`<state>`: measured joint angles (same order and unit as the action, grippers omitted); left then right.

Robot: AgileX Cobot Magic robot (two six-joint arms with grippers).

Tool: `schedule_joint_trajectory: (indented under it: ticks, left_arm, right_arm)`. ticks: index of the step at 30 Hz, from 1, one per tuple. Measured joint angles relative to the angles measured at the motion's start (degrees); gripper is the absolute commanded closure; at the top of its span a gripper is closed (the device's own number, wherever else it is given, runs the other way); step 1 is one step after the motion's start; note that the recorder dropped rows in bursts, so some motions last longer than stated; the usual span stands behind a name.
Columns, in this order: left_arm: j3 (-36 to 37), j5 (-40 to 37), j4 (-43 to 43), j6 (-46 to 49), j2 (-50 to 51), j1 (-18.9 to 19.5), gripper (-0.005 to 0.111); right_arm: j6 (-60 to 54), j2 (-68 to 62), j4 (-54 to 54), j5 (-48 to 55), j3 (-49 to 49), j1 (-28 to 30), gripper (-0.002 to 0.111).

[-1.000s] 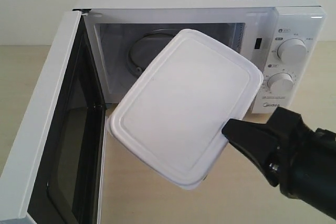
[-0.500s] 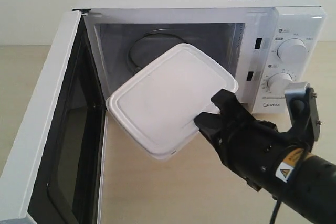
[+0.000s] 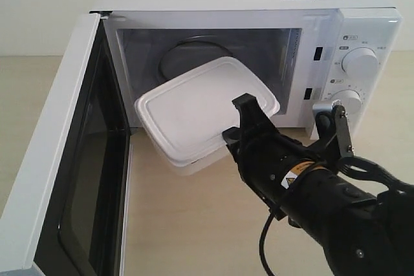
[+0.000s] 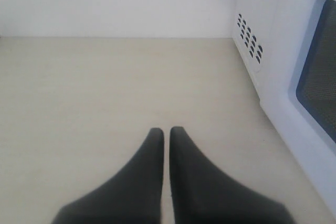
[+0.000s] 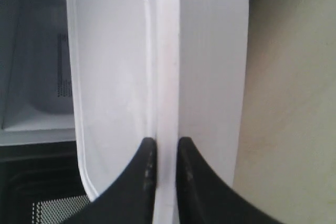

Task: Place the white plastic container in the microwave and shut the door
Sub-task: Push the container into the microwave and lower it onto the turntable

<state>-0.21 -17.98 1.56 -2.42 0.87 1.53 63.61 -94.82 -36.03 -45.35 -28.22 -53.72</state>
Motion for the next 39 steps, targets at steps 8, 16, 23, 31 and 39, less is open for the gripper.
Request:
schedule_joint_trajectory:
  ticks: [8, 16, 23, 31, 39]
  left_arm:
    - [0.0, 0.0, 0.0, 0.0, 0.0, 0.0, 0.102]
    - [0.0, 0.0, 0.0, 0.0, 0.0, 0.0, 0.102]
    - [0.0, 0.0, 0.0, 0.0, 0.0, 0.0, 0.102]
    - [0.0, 0.0, 0.0, 0.0, 0.0, 0.0, 0.102]
    - [0.0, 0.0, 0.0, 0.0, 0.0, 0.0, 0.102]
  right_arm:
    - [-2.23, -2.97, -5.97, -0.93, -4.55, 0.0, 0.108]
    - [-3.46, -8.1, -7.33, -0.32, -10.79, 1.98, 0.108]
    - [-5.16, -10.05, -6.38, 1.69, -15.0, 5.66, 0.108]
    - [-8.35, -10.09, -6.25, 5.33, -19.66, 9.66, 0.108]
    - [-9.68, -12.74, -4.67, 8.22, -24.35, 11.03, 0.108]
